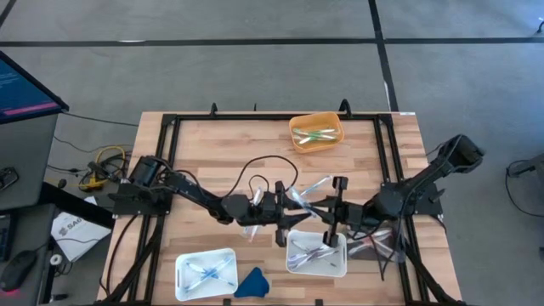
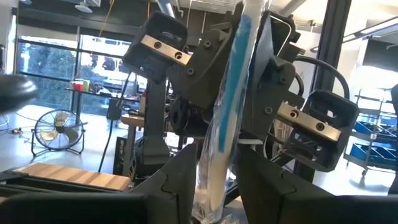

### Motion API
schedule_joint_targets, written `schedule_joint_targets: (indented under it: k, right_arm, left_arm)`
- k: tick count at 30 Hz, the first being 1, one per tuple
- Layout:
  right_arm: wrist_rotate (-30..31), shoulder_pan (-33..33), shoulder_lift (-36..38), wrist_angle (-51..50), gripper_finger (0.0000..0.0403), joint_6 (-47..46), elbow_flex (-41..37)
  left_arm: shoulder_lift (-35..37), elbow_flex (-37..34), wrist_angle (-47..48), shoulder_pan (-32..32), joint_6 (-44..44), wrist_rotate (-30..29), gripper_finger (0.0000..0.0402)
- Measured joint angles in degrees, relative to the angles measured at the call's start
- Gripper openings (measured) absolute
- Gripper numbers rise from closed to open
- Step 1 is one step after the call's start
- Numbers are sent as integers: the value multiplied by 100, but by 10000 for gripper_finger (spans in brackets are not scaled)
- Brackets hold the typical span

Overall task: Pick & Place Toothbrushes
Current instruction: Put the blue toothbrush into the left white bin

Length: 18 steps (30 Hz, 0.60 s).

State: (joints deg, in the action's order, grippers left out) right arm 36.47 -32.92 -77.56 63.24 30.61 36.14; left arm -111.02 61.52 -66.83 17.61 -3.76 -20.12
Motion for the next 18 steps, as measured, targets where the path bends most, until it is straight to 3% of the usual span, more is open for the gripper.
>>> schedule_joint_targets:
  k: [18]
  right_arm:
    - [-6,129,-7,-98,0,-94,0]
  left_arm:
    - [0,0,4,-35,8,1,34]
